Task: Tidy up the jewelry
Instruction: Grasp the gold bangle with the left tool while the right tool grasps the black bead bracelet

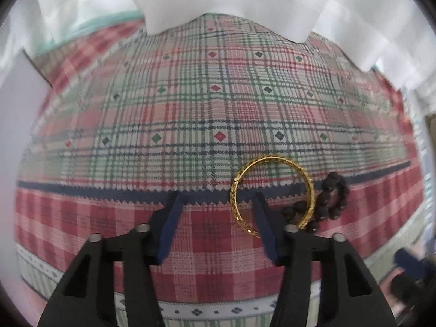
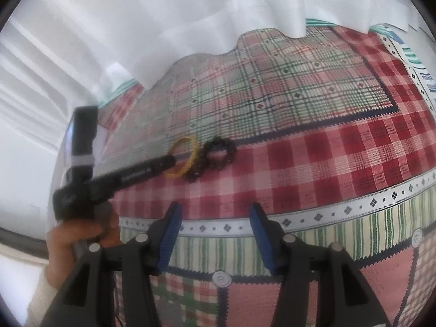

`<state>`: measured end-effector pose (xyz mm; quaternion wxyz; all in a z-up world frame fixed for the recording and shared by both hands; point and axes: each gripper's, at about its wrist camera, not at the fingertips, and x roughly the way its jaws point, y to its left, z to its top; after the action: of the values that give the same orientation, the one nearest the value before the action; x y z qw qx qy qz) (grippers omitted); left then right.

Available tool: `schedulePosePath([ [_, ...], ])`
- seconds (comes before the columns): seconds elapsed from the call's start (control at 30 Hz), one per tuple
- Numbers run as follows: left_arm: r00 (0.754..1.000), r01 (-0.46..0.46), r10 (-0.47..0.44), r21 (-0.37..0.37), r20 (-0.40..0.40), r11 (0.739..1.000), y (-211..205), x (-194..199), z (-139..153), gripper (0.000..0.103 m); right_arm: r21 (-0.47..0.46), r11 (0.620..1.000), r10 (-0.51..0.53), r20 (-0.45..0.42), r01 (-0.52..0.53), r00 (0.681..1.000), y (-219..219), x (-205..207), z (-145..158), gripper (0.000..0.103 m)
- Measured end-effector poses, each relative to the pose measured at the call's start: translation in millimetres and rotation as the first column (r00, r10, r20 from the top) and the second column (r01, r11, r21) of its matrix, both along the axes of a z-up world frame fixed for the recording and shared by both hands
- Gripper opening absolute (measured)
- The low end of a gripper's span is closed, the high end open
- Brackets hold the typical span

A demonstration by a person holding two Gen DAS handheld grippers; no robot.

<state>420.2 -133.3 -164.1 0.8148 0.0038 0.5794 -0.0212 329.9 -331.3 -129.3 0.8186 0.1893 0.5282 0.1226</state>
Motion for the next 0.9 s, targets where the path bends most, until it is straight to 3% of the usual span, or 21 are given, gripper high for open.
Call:
schedulePosePath([
  [0.03,1.0,0.017,-0.018,0.013,0.023,1.0,-2.8,-2.4,0.6,0.032,0.0,1.0,-0.009,-0.002,0.009,1.0,-2.2,2.7,-1.5,0.053],
  [0.07,0.999,0.025,-0.025,0.002,0.03,1.0,-2.3,-2.8,1.3,0.012,-0.001,1.0,-0.017,-0.003,0.017,1.0,-4.6,6.0,-2.4,0.053],
  [0.1,0.999,0.024,-0.024,-0.018,0.027,1.0,1.1,-2.9,1.4,0.005,-0.003,1.0,-0.027,-0.001,0.027,1.0,-6.4,8.9,-3.0,0.053],
  [0.2,1.0,-0.008,0.008,-0.092,0.005,0.996,20.8,-3.3,2.3,0.003,0.006,0.999,-0.05,0.003,0.05,0.999,-8.6,16.3,-0.2,0.053],
  [0.37,0.997,-0.072,0.072,-0.14,-0.006,0.988,65.3,-19.5,7.1,0.003,0.032,0.999,-0.039,0.003,0.039,0.999,9.7,39.5,-0.7,0.052],
  [0.43,0.995,-0.104,0.102,-0.161,-0.018,0.981,87.1,-28.2,9.2,0.003,0.04,0.999,-0.019,-0.008,0.019,1.0,24.5,51.7,-6.7,0.046],
  [0.57,0.99,-0.138,0.138,-0.176,-0.012,0.975,120.9,-44.2,15.9,0.003,-0.03,1.0,-0.003,-0.028,0.003,1.0,53.7,73.5,-19.6,0.033],
  [0.7,0.989,-0.15,0.151,-0.183,-0.008,0.972,144.8,-65.3,21.8,0.003,-0.168,0.986,-0.033,-0.075,0.02,0.997,74.1,89.5,-34.2,0.03],
  [0.77,0.989,-0.147,0.147,-0.19,-0.016,0.971,152.1,-72.3,23.6,0.003,-0.197,0.979,-0.066,-0.093,0.046,0.993,75.4,94.7,-42.9,0.027],
  [0.83,0.99,-0.143,0.14,-0.206,-0.028,0.968,159.0,-80.5,26.2,0.003,-0.213,0.975,-0.083,-0.07,0.067,0.994,74.4,95.5,-43.6,0.014],
  [0.9,0.99,-0.139,0.134,-0.228,-0.036,0.964,164.2,-87.1,30.0,0.003,-0.205,0.977,-0.072,-0.046,0.061,0.996,73.6,93.3,-41.1,0.013],
])
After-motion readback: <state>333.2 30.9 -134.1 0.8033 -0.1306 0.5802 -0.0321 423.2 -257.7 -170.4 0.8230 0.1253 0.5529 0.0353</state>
